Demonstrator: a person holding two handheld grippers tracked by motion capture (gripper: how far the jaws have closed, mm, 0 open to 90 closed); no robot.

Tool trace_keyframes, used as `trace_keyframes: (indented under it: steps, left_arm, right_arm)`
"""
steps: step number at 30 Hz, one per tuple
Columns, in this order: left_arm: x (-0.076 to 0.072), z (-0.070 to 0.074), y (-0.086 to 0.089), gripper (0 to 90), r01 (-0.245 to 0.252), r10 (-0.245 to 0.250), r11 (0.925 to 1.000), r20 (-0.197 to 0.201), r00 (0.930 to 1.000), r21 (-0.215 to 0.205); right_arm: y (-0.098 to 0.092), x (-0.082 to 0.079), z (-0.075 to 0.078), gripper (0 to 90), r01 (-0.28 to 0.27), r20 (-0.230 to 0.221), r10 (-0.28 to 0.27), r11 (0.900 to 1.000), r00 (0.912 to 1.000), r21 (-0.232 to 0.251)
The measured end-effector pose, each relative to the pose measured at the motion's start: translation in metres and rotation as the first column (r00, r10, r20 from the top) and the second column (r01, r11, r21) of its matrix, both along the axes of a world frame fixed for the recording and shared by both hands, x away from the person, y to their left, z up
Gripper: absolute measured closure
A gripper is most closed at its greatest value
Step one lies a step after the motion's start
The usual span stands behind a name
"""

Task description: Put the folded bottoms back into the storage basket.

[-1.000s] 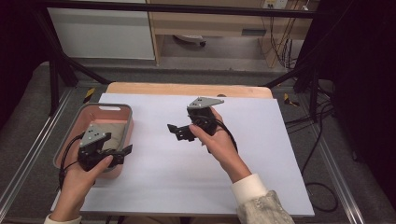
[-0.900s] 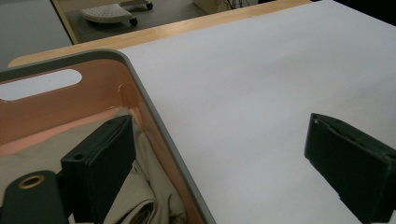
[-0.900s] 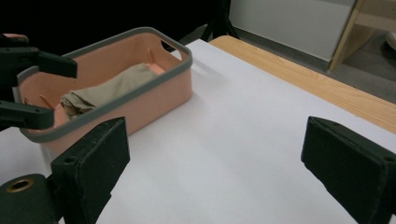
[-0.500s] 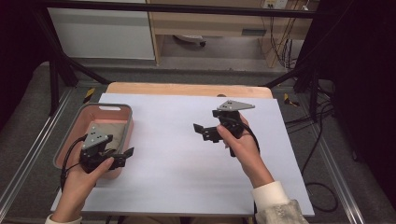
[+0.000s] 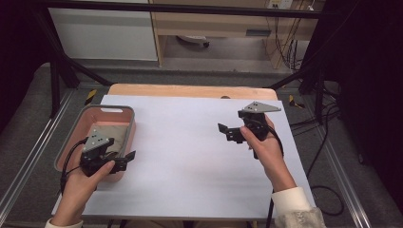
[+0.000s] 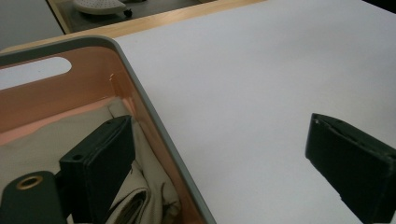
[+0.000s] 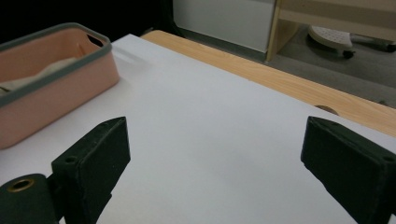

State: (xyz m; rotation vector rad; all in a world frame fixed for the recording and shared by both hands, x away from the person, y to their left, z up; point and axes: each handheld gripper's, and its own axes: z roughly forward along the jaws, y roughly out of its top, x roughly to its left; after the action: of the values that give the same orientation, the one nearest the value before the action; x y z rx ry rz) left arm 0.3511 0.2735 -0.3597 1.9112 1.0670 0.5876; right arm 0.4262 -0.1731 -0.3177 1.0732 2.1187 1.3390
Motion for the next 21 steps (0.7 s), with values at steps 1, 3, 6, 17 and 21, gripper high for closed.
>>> trace_keyframes:
  steps: [1,3,6,17,21]
  left_arm:
    - [0.000,0.000,0.000,8.7,0.000,0.000,1.0000,0.001,1.0000,0.000]
    - [-0.001,0.000,0.000,8.5,0.003,-0.003,1.0000,0.002,1.0000,-0.001]
    - [-0.001,-0.001,-0.001,8.5,0.007,-0.007,1.0000,0.000,1.0000,-0.001]
    - [-0.004,-0.003,-0.001,7.8,0.021,-0.021,0.9998,-0.008,0.9997,0.002]
    - [-0.004,-0.003,0.000,7.8,0.015,-0.015,0.9999,-0.007,0.9999,0.000]
  right_arm:
    - [-0.002,0.000,-0.001,8.6,0.008,0.001,-0.008,1.000,1.0000,-0.008]
    - [-0.008,0.000,-0.002,8.5,0.014,0.000,-0.014,1.000,0.9999,-0.012]
    - [-0.016,-0.003,-0.005,8.5,0.022,0.008,-0.022,0.999,0.9997,-0.027]
    - [-0.043,-0.019,-0.016,7.6,0.051,0.012,-0.051,0.998,0.9986,-0.037]
    - [-0.054,-0.025,-0.023,7.8,0.069,0.011,-0.069,0.997,0.9976,-0.024]
